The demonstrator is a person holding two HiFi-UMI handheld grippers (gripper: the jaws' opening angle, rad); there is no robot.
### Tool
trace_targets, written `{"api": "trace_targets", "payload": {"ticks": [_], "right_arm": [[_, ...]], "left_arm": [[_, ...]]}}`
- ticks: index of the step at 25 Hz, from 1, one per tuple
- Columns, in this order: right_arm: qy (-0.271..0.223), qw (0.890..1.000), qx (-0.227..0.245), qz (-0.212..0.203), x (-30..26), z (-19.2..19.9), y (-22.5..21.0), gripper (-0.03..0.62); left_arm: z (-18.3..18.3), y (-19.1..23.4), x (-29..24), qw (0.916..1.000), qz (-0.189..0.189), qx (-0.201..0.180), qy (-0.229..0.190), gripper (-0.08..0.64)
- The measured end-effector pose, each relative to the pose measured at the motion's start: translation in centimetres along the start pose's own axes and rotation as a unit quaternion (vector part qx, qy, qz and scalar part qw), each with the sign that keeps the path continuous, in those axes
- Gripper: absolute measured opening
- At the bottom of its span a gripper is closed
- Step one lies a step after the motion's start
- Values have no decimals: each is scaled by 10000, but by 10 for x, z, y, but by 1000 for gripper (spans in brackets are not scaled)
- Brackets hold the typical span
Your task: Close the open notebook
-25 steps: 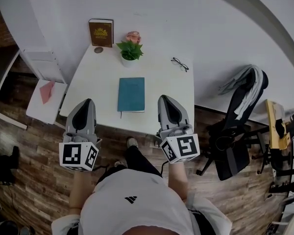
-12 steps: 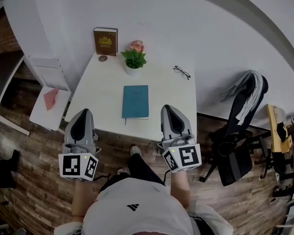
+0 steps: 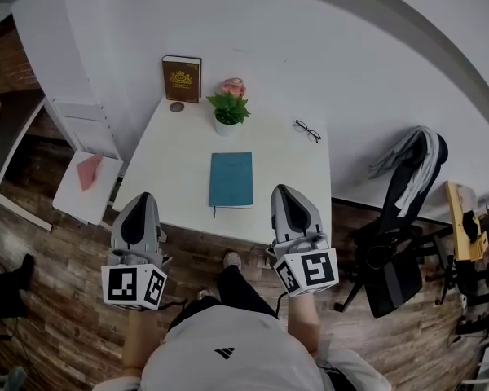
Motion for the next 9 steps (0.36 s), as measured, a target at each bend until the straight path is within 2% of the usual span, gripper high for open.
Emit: {"api": "trace_targets", "payload": {"ticks": [9], "right_arm": [[14, 10000, -9, -33, -5, 0, 3, -6]], "left_arm": [[1, 6, 0, 10000, -78, 15, 28, 9]]}}
Point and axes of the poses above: the fingertips, and each gripper's own axes: x backward along the fingers, y to its left, z out of its underside, the point moved 8 cm from there along x, backward along the fingers, and after that the axes turned 4 degrees about -z, right-handed, at the moved point
